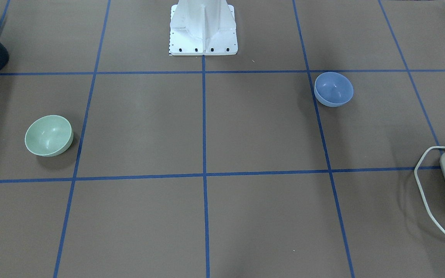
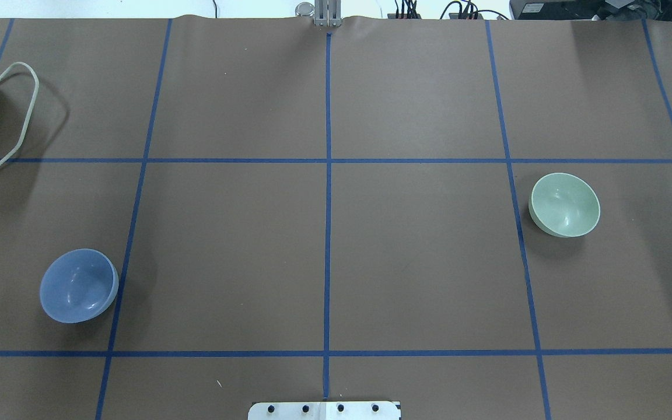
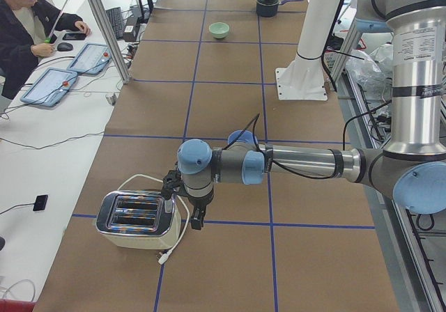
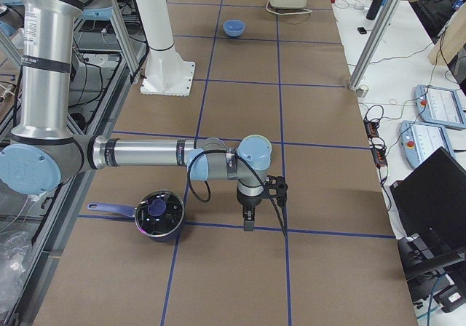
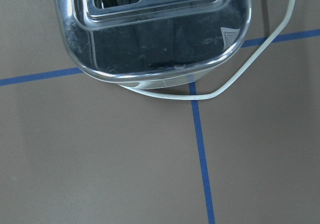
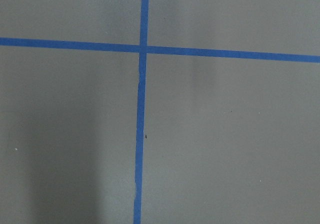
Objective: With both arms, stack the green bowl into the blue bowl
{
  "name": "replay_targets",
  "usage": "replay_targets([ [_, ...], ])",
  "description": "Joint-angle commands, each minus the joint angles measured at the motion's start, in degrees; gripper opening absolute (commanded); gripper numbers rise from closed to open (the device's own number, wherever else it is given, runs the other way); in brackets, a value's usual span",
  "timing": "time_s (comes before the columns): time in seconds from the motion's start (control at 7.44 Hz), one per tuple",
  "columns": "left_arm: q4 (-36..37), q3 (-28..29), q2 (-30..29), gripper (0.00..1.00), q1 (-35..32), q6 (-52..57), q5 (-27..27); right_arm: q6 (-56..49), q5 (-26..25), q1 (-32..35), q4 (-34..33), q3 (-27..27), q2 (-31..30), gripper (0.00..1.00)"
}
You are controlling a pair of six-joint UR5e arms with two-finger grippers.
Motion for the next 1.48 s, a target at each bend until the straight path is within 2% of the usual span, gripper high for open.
replay_targets([
  [0.0, -3.3, -0.5, 0.1, 0.99, 0.1, -0.3, -0.1, 0.0, 0.5, 0.0, 0.3, 0.7, 0.3, 1.0],
  [0.4, -9.2, -4.1, 0.1, 0.99, 0.1, -0.4, -0.1, 0.3, 1.9, -0.1, 14.1, 0.1, 0.3, 1.0],
  [0.67, -24.9, -3.6, -1.7, 0.99, 0.3, -1.7, -0.3, 0.6, 1.7, -1.2, 22.1, 0.1, 0.4, 1.0],
  [0.81, -27.6, -3.9, -0.9, 0.99, 0.3, -1.4, -2.9, 0.7, 2.0, -3.3, 23.0, 0.3, 1.5, 1.0],
  [1.08, -36.7, -3.1, 3.2, 0.99, 1.3, -4.3, -3.6, 3.0, 1.9, -5.8, 23.2, 0.4, 2.3, 1.0],
  [1.34, -37.3, -3.4, 3.8, 0.99, 8.5, -18.2, -7.4, 5.4, 1.7, -7.4, 23.3, 0.7, 2.4, 1.0],
])
